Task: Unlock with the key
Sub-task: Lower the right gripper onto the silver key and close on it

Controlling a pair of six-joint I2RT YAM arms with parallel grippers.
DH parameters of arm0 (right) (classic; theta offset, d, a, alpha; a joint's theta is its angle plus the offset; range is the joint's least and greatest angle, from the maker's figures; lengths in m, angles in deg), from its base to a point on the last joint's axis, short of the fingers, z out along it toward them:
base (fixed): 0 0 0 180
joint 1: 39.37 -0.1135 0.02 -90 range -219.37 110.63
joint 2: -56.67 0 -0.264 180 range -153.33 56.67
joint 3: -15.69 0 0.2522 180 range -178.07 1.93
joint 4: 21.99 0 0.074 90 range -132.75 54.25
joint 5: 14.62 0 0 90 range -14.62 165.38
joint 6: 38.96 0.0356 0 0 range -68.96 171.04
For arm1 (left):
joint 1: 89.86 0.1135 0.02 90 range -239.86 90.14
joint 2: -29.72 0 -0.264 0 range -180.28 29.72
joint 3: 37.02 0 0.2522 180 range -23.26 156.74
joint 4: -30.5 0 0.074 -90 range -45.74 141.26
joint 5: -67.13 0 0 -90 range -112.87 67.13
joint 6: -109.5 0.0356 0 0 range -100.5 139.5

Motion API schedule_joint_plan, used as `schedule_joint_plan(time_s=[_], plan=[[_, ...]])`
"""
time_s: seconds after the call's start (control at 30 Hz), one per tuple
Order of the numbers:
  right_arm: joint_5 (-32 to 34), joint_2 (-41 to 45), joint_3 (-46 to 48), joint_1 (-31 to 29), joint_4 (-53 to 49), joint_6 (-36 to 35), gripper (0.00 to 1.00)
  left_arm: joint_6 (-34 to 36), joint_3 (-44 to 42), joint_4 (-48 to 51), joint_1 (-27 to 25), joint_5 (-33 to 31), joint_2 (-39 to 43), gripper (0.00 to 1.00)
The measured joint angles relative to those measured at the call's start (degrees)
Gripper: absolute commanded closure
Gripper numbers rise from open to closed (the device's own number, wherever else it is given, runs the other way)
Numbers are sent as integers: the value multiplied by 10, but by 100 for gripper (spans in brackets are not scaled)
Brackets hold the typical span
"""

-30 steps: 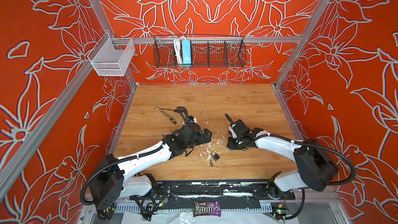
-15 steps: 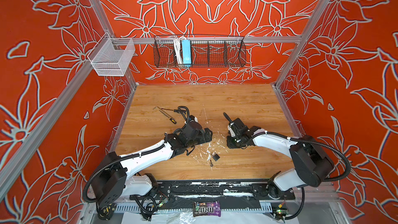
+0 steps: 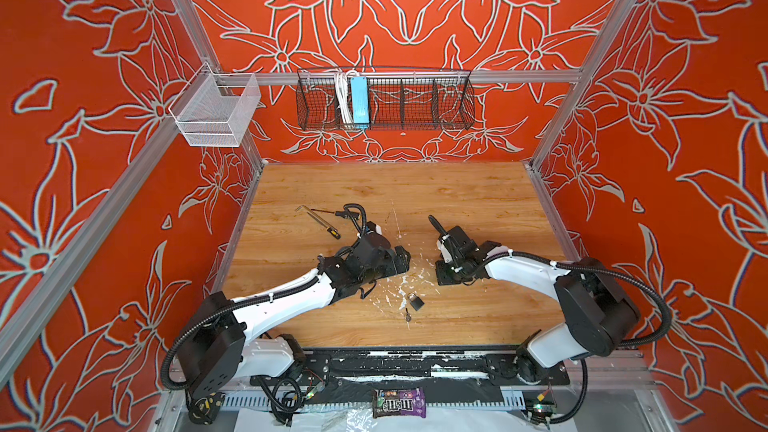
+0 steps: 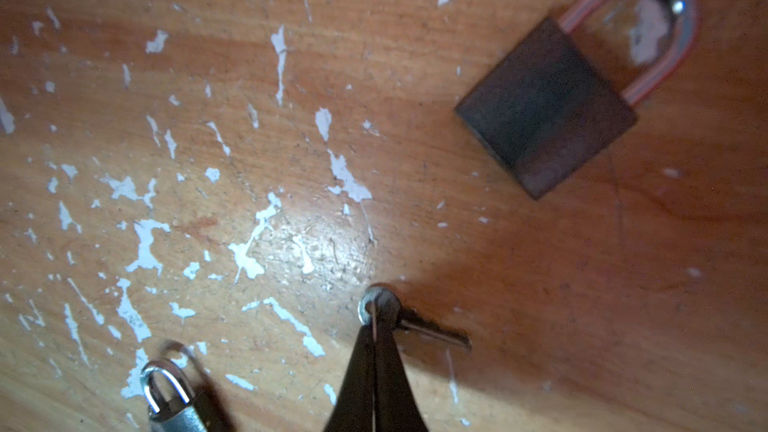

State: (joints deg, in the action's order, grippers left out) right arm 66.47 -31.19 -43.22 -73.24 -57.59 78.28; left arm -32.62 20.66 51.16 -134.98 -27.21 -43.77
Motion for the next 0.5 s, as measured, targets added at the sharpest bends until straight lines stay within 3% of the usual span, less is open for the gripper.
schedule_joint_plan(time_s=[0.5], plan=[[-4,-6,-26,-1,-13,-26,100,-9,0,11,0,-7,0,3]])
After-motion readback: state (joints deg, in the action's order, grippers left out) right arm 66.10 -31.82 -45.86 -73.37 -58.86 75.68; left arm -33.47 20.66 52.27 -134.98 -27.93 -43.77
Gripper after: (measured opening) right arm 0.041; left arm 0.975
